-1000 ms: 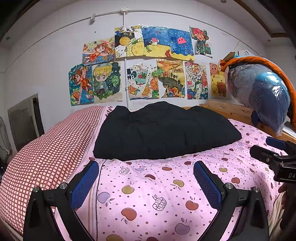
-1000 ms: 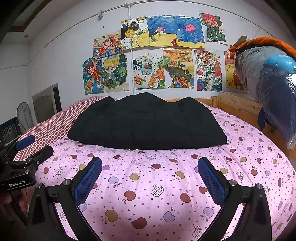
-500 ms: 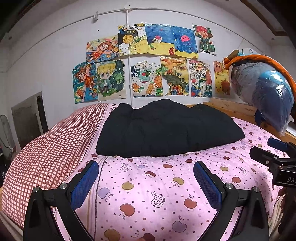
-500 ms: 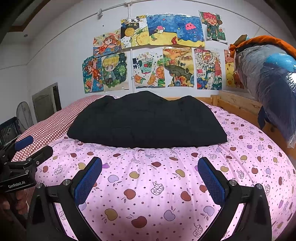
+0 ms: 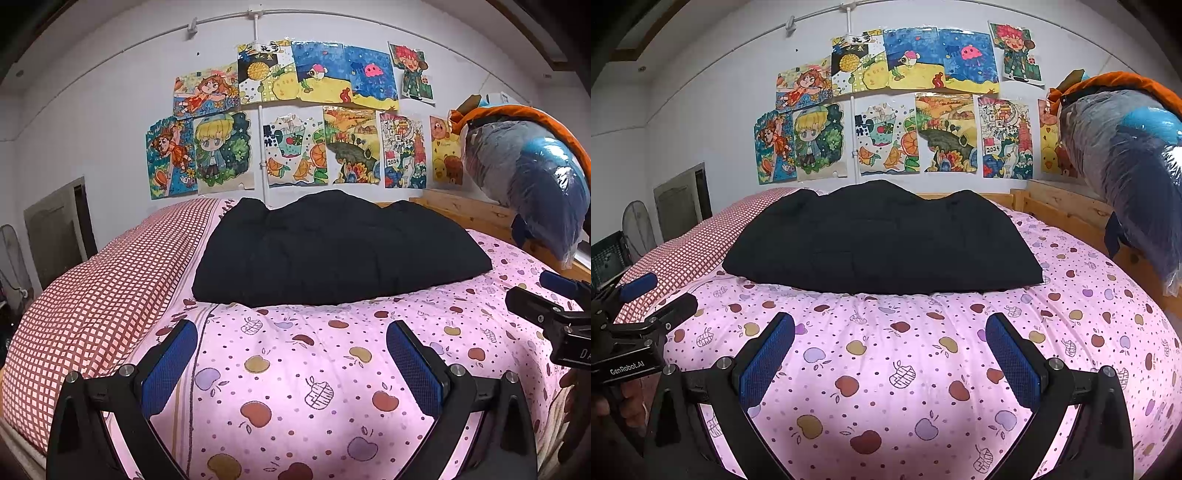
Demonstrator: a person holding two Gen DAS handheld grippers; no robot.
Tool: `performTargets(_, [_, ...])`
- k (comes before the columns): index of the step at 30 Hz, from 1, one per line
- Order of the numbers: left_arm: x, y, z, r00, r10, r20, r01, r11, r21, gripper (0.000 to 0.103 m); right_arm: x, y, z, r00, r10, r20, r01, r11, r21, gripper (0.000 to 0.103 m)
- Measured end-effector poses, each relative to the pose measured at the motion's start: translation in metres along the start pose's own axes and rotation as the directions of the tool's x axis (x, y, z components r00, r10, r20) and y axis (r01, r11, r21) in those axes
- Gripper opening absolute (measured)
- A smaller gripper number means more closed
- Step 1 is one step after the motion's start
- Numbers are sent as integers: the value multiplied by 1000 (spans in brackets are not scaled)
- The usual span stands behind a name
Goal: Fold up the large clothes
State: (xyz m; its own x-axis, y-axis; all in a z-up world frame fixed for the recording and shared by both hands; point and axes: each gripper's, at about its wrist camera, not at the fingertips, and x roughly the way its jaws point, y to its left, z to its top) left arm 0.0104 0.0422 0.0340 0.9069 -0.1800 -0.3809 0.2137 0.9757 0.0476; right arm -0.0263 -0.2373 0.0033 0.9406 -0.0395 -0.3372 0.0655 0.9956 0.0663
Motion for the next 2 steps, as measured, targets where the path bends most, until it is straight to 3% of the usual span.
performTargets(2, [1,0,0,1000,-2,-5,2,1000,1,103,0,-2,0,1000,1,0,-1,1000,0,102])
